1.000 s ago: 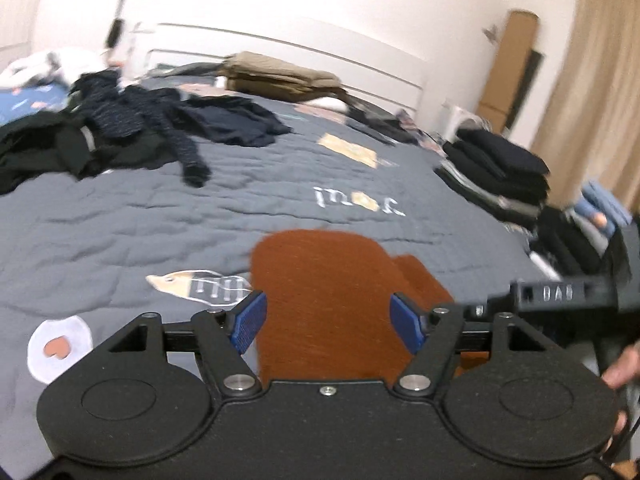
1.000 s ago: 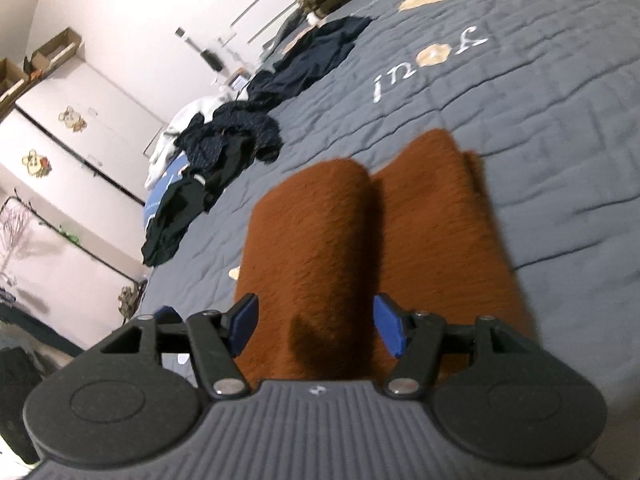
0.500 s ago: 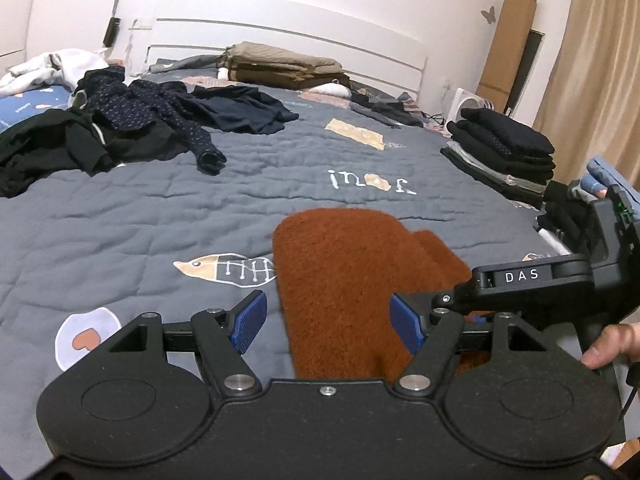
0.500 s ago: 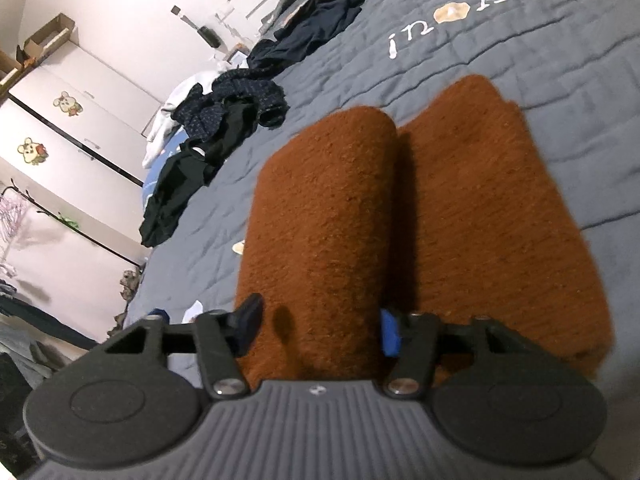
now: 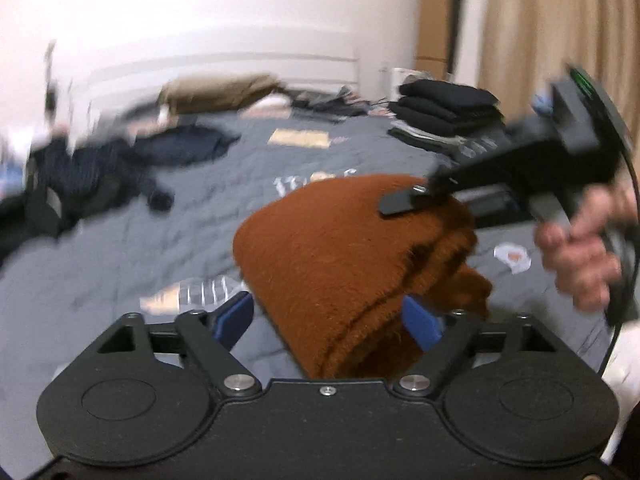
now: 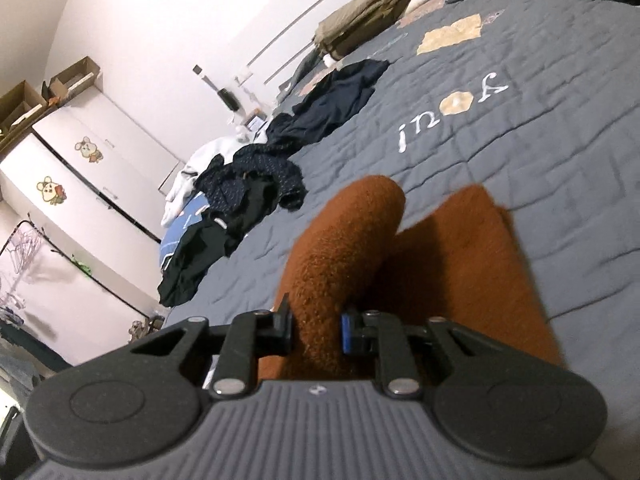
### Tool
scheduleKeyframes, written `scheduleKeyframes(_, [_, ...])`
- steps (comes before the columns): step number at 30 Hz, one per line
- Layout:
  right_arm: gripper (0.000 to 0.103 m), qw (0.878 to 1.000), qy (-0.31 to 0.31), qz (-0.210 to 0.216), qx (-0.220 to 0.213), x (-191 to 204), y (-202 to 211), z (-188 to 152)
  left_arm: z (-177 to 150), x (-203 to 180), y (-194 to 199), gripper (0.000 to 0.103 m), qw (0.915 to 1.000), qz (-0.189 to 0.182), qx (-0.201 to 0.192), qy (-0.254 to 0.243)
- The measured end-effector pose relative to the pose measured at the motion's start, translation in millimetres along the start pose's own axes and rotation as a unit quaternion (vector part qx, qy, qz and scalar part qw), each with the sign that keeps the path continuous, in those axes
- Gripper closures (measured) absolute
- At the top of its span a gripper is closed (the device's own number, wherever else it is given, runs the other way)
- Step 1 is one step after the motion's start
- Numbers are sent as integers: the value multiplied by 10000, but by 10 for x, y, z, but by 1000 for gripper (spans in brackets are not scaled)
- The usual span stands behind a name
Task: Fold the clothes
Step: 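Grasp the folded brown garment with the right tool and lift it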
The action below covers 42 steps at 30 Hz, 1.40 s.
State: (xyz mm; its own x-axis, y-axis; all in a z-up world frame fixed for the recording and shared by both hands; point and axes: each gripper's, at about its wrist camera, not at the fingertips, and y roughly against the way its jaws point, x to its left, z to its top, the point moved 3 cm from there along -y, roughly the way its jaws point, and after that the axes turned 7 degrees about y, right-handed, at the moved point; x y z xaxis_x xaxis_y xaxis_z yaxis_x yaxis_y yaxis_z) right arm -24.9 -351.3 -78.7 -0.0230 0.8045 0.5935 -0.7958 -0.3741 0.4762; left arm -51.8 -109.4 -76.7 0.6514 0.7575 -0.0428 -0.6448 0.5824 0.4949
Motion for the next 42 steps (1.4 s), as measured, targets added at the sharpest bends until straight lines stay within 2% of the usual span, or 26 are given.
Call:
scheduleKeyframes(4, [83, 10000, -22, -36, 14, -21, 9, 19, -127, -350, -143, 21, 9941, 221, 75, -1062])
scheduleKeyframes(9, [83, 9999, -2, -99, -93, -73, 114, 59, -311, -605, -387, 23, 9726, 714, 101, -2208])
scheduleKeyframes(10, [83, 9998, 20, -128, -127, -91, 145, 72, -336, -622, -429, 28, 9681, 853, 88, -2355])
scheduleKeyframes(11, [83, 9997, 41, -158, -160, -110, 175, 85, -349, -619, -467, 38, 9648, 936, 111, -2456])
scheduleKeyframes(13, [83, 9993, 49, -233, -272, -152, 240, 119, -361, -597, -540, 43, 9594, 1047, 192, -2611])
scheduleKeyframes(17, [83, 9978, 95, -433, -491, -269, 387, 186, -322, -574, -526, 43, 9568, 1114, 83, -2685])
scheduleKeyframes(19, [83, 9976, 162, -507, -447, -342, 376, 179, -323, -594, -544, 42, 9558, 1130, 81, -2714])
scheduleKeyframes(21, [82, 9971, 224, -699, -197, -437, 254, 102, -366, -625, -600, 41, 9523, 1170, 162, -2813])
scheduleKeyframes(24, [79, 9903, 451, -1257, 387, -567, 1, -71, -481, -687, -700, 41, 9407, 1257, 255, -3141])
scheduleKeyframes(26, [74, 9866, 596, -1413, 549, -599, -51, -134, -547, -729, -726, 41, 9329, 1303, 219, -3352])
scheduleKeyframes(29, [67, 9854, 683, -1466, 532, -555, 33, -74, -594, -789, -750, 41, 9217, 1407, 73, -3613])
scheduleKeyframes(33, [65, 9798, 912, -1730, 426, -467, 234, 22, -659, -869, -765, 41, 9039, 1540, -87, -3989])
scheduleKeyframes(35, [65, 9768, 1076, -1831, 291, -407, 364, 56, -679, -896, -746, 43, 9015, 1490, -116, -4062])
scheduleKeyframes(36, [65, 9780, 1129, -1737, 251, -385, 414, 61, -676, -903, -733, 44, 9017, 1463, -131, -4066])
scheduleKeyframes(38, [65, 9812, 1220, -1471, 269, -354, 479, 54, -653, -901, -714, 53, 9044, 1394, -98, -4031])
scheduleKeyframes(40, [65, 9820, 1336, -1275, 406, -341, 481, 32, -611, -883, -690, 54, 9118, 1263, 11, -3906])
scheduleKeyframes(42, [65, 9783, 1476, -1344, 547, -350, 451, -7, -565, -856, -626, 53, 9249, 1043, 126, -3653])
